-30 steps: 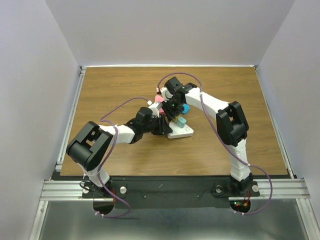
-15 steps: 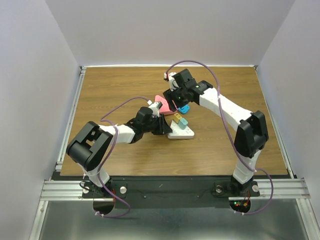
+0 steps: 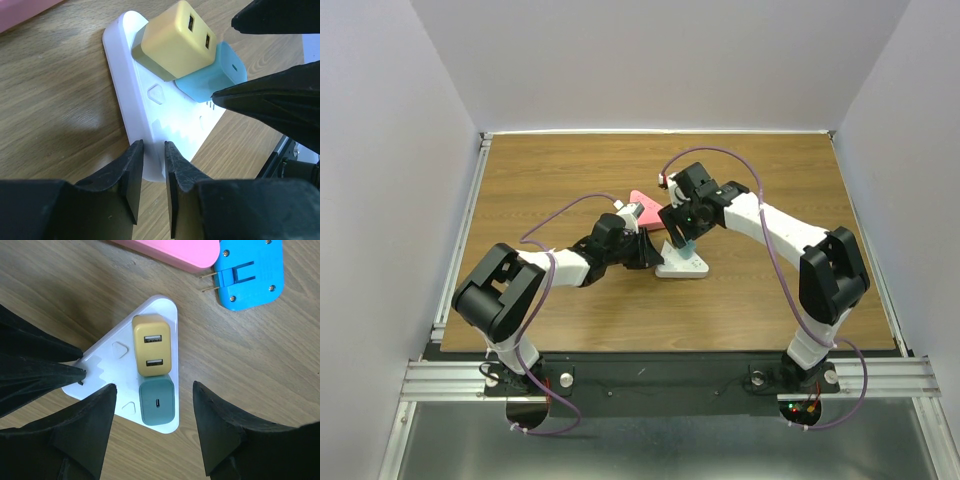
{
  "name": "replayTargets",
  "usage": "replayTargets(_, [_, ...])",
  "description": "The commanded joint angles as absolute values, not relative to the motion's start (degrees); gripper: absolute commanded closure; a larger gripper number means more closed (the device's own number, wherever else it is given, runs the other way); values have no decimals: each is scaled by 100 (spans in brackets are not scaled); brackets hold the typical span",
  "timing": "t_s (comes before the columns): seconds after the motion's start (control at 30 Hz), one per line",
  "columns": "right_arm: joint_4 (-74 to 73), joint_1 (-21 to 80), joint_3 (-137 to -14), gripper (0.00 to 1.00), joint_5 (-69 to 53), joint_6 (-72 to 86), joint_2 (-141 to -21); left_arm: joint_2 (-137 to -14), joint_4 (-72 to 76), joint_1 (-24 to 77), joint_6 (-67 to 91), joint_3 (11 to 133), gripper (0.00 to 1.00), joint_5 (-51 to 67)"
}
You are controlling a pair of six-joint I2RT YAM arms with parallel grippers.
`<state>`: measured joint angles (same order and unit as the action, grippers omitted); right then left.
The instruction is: Insert the plug
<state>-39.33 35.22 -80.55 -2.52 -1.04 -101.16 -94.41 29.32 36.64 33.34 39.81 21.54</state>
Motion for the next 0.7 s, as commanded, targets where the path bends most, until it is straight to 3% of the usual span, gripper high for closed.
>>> replayTargets(0.0, [-3753,3454,-8033,33,-255,-62,-9940,-9492,2162,3718,3129,3841,74,1986])
replayTargets(0.1, [-3744,3428,-7981,35,-334,-62,-9941,-9475,2153,3718,3155,3814,74,1960])
replayTargets(0.23, [-3753,3393,-7884,48,-352,-53,-9940,-9466,2153,3718,3155,3823,74,1960])
replayTargets(0.5, [-3727,3278,-7699,52,-422,-88,-9932,-9466,2145,3718,3155,3814,75,1960])
replayTargets(0.67, [-3639,3269,-7682,64,-597,-158,-9949,-9483,2145,3709,3155,3832,75,1969])
